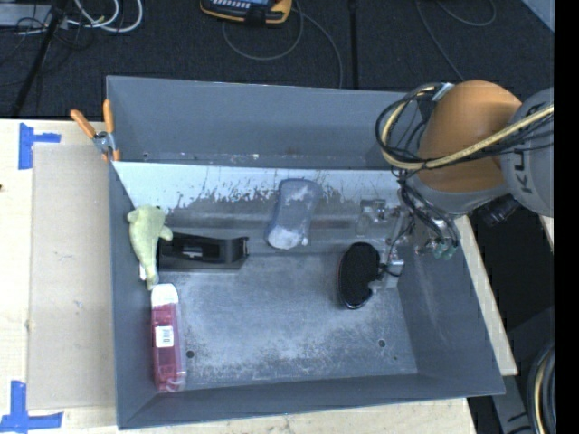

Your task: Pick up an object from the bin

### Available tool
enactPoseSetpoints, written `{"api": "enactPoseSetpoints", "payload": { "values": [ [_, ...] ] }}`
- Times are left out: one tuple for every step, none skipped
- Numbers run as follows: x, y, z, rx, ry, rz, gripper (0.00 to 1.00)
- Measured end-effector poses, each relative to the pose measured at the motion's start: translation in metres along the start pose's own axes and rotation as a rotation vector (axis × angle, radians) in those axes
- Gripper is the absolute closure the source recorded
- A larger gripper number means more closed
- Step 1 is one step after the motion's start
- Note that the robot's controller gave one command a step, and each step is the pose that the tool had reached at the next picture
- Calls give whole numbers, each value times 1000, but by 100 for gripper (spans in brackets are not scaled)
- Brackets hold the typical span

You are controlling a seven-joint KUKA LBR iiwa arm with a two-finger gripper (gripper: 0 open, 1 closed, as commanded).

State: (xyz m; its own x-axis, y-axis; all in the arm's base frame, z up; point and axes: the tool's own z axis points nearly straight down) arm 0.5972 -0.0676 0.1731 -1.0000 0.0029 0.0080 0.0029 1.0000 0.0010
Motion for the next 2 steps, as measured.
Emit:
{"api": "enactPoseSetpoints", "payload": {
  "values": [
    [-1,0,-5,1,-7,-2,0],
    [-10,-13,48,2,-11,-316,0]
  ]
}}
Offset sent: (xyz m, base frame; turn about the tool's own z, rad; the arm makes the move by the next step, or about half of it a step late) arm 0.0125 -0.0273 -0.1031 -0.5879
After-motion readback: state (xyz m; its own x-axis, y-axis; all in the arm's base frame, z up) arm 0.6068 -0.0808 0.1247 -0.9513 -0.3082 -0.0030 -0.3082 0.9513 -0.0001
